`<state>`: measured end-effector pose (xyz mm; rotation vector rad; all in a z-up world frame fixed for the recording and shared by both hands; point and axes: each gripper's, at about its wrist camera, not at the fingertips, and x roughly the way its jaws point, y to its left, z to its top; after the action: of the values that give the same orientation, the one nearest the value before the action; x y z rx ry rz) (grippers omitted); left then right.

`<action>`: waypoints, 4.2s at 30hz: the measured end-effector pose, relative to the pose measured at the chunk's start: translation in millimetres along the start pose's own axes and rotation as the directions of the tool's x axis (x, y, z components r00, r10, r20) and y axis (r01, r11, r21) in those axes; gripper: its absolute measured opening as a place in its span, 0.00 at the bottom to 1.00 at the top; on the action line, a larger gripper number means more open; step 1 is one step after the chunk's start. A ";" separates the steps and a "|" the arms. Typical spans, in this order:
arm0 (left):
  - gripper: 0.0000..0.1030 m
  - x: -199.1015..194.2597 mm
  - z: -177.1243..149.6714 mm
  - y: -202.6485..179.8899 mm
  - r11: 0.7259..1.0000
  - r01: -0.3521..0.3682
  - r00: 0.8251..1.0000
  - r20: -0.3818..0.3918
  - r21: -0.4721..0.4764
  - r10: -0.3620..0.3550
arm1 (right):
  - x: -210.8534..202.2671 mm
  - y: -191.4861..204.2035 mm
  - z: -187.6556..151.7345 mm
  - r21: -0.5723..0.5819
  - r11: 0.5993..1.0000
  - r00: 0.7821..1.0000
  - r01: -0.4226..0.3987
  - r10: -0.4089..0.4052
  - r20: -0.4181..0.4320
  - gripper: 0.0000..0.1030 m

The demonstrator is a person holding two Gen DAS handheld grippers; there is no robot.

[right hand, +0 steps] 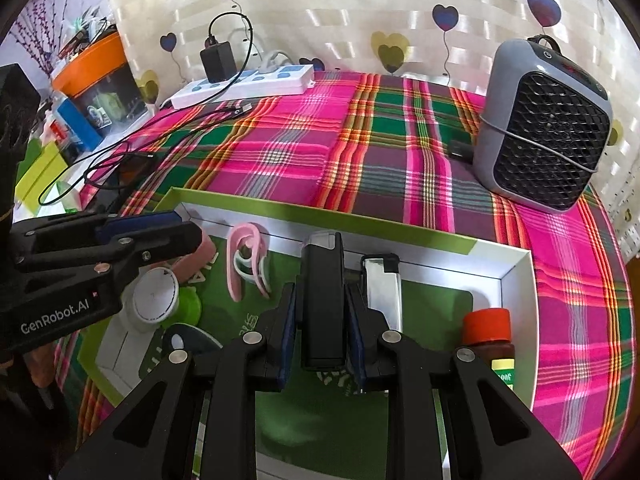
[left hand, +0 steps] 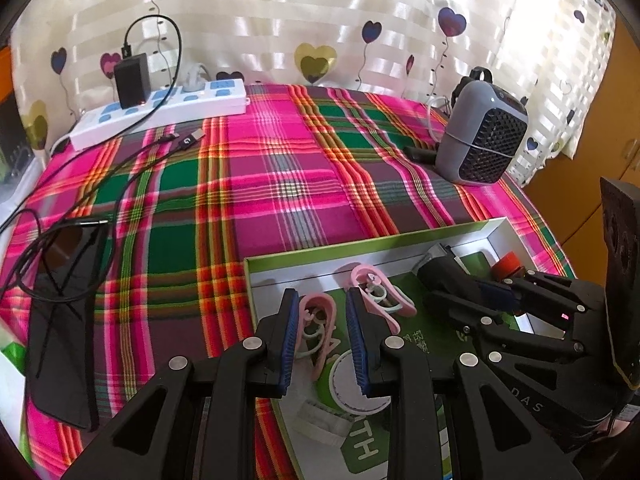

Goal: Organize rigid objects
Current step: 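Release the pink clip in the box with left tool while right tool releases black object, then withdraw both tools from the box toward the blue USB stick and white charger, then move left tool to blue USB stick while right tool approaches white charger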

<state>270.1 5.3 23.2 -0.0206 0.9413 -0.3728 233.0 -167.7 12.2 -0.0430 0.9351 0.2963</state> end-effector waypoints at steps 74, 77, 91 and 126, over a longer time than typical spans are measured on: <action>0.32 -62.6 -33.5 -19.7 0.999 -0.033 0.994 0.100 0.020 0.031 | -44.4 13.7 -20.4 0.052 0.999 0.995 -0.013 0.007 0.100 0.36; 0.32 -72.7 -41.8 -22.6 0.999 -0.033 0.993 0.115 0.015 0.031 | -52.2 15.8 -25.7 0.058 0.998 0.994 -0.013 0.006 0.112 0.36; 0.32 -101.6 -81.3 -26.4 1.000 -0.026 0.989 0.148 -0.003 0.026 | -88.3 22.8 -58.8 0.085 0.996 0.987 -0.012 -0.002 0.163 0.36; 0.32 -79.6 -128.6 -16.6 0.996 0.080 0.996 0.040 -0.034 -0.079 | -68.1 45.3 -110.7 0.070 0.998 0.999 -0.005 0.002 0.041 0.47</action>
<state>121.1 33.8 12.3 -0.0980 0.9109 -0.4278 95.9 -158.2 4.7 0.0292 0.9043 0.2665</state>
